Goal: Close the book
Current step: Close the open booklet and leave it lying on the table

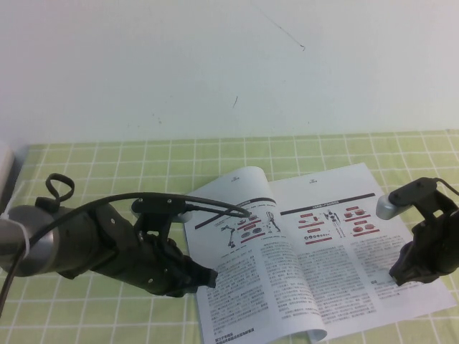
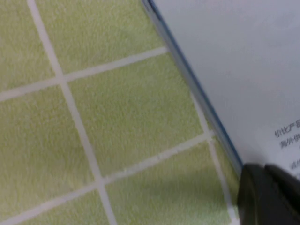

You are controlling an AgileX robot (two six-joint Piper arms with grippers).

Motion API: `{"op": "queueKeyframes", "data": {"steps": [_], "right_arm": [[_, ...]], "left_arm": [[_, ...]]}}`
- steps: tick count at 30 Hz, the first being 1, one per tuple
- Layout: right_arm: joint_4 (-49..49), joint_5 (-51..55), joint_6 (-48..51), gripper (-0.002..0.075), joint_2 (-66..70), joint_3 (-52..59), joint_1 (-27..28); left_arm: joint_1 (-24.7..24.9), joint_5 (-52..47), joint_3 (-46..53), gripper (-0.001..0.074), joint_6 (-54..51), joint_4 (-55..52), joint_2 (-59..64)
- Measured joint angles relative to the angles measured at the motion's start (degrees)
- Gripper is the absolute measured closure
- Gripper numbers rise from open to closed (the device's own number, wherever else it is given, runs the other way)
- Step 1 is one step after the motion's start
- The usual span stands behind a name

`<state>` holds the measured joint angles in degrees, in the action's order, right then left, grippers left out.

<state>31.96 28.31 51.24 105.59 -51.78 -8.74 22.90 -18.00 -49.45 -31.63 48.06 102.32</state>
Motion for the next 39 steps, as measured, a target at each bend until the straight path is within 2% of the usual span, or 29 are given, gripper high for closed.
{"op": "queueKeyframes", "data": {"steps": [9,16,23,28,35,39], "right_arm": [[0.24,-0.01,-0.61,0.0729,0.0,-0.12,0.0],[1.52,0.47,-0.7,0.0729,0.12,-0.12,0.0],[4.1,1.42,-0.9,0.0729,0.32,-0.12,0.0],[6.12,2.05,-0.9,0.0729,0.53,-0.12,0.0],[5.64,3.14,-1.41,0.0729,-3.36,-2.18,0.11],[-0.28,4.2,-6.03,0.0729,-9.68,-5.44,1.74]], "left_arm": [[0.92,-0.74,-1.32,0.0738,1.28,2.36,2.14],[6.26,1.94,-5.01,0.0738,1.52,2.49,4.73],[13.47,4.83,-14.05,0.0738,1.68,10.86,10.43],[14.97,5.91,-19.62,0.0738,1.68,15.22,13.05],[15.43,-0.34,-27.94,0.0738,-0.44,16.2,13.58],[15.41,-5.48,-31.08,0.0738,-2.03,12.82,12.36]]}}
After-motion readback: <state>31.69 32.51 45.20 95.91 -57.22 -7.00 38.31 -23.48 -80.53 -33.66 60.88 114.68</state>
